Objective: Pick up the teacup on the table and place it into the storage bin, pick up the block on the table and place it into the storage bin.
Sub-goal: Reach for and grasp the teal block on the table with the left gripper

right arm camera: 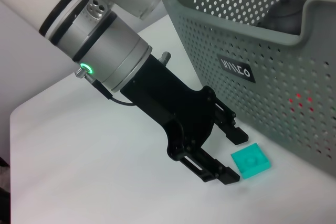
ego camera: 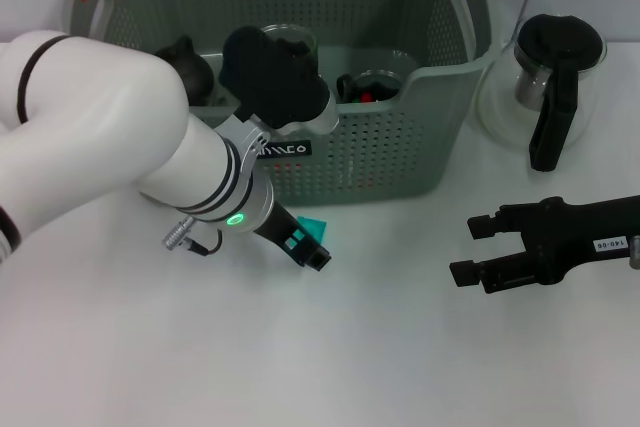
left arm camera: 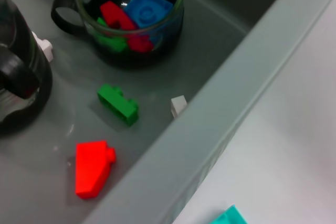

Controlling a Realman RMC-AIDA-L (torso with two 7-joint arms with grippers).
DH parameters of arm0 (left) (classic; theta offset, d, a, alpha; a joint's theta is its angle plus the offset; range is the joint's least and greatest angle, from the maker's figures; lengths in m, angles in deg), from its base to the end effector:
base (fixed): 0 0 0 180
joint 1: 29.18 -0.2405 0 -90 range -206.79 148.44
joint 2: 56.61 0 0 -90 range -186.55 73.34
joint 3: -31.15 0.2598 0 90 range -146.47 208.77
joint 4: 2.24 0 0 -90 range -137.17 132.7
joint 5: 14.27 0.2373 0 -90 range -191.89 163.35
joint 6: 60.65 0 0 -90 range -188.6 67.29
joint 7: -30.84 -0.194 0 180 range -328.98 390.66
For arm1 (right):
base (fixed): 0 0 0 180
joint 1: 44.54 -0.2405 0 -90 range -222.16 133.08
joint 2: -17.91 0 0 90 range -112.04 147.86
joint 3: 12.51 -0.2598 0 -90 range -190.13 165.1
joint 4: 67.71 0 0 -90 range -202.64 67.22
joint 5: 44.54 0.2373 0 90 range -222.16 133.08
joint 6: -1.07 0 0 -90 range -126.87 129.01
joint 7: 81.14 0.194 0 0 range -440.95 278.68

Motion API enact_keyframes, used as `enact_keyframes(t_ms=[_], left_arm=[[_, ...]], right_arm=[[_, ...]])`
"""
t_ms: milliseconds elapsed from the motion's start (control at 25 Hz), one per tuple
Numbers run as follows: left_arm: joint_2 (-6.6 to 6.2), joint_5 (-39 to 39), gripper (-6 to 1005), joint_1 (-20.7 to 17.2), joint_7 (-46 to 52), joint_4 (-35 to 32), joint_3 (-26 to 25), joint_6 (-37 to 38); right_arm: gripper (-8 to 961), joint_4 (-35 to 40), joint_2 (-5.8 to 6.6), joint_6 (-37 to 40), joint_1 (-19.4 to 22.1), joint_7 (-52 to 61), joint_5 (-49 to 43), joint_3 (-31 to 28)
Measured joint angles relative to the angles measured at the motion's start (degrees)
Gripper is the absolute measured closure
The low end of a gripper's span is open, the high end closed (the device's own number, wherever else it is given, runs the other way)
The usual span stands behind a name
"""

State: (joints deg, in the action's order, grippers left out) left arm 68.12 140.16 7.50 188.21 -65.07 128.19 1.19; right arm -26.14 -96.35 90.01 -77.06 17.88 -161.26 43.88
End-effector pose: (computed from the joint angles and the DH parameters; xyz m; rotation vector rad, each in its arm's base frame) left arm -0.1885 0.4040 -0.1538 -2.5133 -0.8023 0.4388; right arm 0.2570 0.3710 -0.0479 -2.9197 0.8614 0.3577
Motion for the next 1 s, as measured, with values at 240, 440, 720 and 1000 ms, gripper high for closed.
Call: enact_keyframes(t_ms=[240, 440, 720, 1000], left_arm=[[0.10, -0.4, 338, 0.7, 1.7, 0.0, 0.6, 0.7], [-0.04, -0.4, 334, 1.8, 4.4, 0.1, 0.8, 2.9], [-0.04, -0.5, 309, 2.6, 9.9, -0.2, 0.4, 4.8], [-0.16, -0.8, 257, 3.3, 13.0, -2.3, -0.3, 7.5]], right_arm=[[31, 0.0, 0.00, 0.0, 0.0, 0.0, 0.0, 0.0], [31, 0.0, 0.00, -0.1, 0.0, 0.0, 0.0, 0.1], [31, 0.0, 0.00, -0.1, -0.2, 0.1, 0.0, 0.2], [31, 0.3, 0.00, 0.4, -0.7, 0.4, -0.6, 0.3]])
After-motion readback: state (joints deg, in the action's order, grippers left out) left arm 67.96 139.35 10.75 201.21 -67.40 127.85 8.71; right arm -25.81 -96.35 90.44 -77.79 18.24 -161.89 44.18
